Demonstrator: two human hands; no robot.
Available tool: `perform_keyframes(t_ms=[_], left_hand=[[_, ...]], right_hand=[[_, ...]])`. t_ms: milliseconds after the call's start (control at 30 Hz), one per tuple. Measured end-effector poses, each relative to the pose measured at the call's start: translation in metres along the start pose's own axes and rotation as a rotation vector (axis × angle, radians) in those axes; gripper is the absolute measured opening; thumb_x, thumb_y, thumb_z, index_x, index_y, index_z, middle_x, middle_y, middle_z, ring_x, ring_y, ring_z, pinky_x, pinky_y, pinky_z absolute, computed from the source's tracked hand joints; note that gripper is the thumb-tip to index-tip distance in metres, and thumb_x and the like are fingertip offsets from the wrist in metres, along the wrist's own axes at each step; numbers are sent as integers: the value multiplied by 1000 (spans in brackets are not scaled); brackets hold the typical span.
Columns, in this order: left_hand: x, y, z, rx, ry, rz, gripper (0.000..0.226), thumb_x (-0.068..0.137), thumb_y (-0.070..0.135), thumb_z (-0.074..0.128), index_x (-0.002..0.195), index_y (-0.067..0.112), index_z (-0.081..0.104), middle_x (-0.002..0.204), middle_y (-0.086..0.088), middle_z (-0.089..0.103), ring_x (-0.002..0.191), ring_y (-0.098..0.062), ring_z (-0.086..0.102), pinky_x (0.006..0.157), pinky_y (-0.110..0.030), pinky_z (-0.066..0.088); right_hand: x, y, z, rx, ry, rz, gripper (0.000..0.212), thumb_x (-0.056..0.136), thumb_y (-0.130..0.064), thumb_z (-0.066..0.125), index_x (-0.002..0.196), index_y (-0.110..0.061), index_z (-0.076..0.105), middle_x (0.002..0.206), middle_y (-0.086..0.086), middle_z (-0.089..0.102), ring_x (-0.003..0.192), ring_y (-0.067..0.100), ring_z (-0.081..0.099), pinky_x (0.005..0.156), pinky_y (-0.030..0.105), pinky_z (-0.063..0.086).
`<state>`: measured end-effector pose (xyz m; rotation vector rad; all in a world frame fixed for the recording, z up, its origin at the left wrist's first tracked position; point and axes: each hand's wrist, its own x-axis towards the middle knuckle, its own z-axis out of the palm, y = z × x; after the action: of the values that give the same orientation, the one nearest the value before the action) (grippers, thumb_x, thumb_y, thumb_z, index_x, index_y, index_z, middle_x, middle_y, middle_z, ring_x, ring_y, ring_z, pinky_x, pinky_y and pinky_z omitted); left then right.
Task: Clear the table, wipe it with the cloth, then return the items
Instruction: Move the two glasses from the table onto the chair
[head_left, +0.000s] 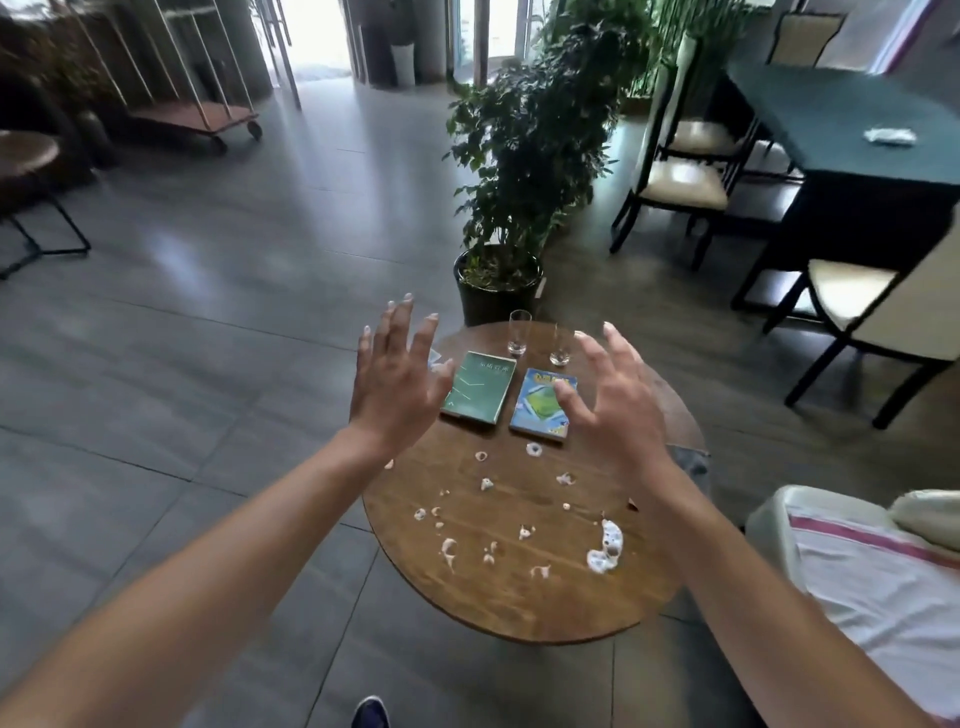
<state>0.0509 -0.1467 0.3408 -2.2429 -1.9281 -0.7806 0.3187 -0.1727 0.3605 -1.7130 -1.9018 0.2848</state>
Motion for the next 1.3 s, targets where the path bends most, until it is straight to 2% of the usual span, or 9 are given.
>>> perform_keyframes(t_ms=[167,300,567,833,933,1100,1300], left_hand=[[36,-40,32,-72,-53,54,64,98,49,42,152,17,43,168,-13,21,156,-34,19,124,-61,21],[63,-79,51,-114,-104,97,68,97,53,34,153,15,43,168,-14,22,156,-35,19,123,-59,20],[114,-112,88,-175,-218,130,66,98,49,42,153,12,43,167,-17,24,155,-37,20,123,-57,21],[133,-111,147,-156,-270,153,62,101,49,47,152,13,43,167,-16,24,155,-36,22,122,-57,25],[142,-112,162,-144,-283,142,59,102,43,54,152,14,43,167,-16,23,155,-36,21,122,-58,26],[157,-110,188,-119,-326,109,60,103,44,53,153,14,42,168,-16,22,156,-35,19,125,-56,23],[180,-112,236,-133,-363,52,62,103,45,52,155,13,39,169,-16,21,157,-35,19,126,-53,20]], right_hand=[[25,-12,27,-55,32,111,64,98,-46,60,156,-26,41,170,6,25,156,27,23,122,49,29],[36,-32,48,-94,45,201,72,90,-54,50,155,-25,44,169,7,28,154,29,26,121,44,25],[58,-33,85,-71,87,349,70,93,-54,49,156,-26,42,169,5,26,155,27,22,124,50,25],[92,12,118,-7,66,398,62,101,-40,61,157,-26,39,170,2,23,155,24,19,124,47,21],[106,33,126,27,50,419,63,100,-40,61,157,-26,39,170,2,22,155,22,19,124,45,20],[121,64,140,25,9,429,63,100,-46,57,158,-31,35,170,-2,21,156,19,18,123,46,24],[149,106,163,22,-31,497,65,100,-43,60,158,-27,36,170,1,22,155,24,20,124,46,23]])
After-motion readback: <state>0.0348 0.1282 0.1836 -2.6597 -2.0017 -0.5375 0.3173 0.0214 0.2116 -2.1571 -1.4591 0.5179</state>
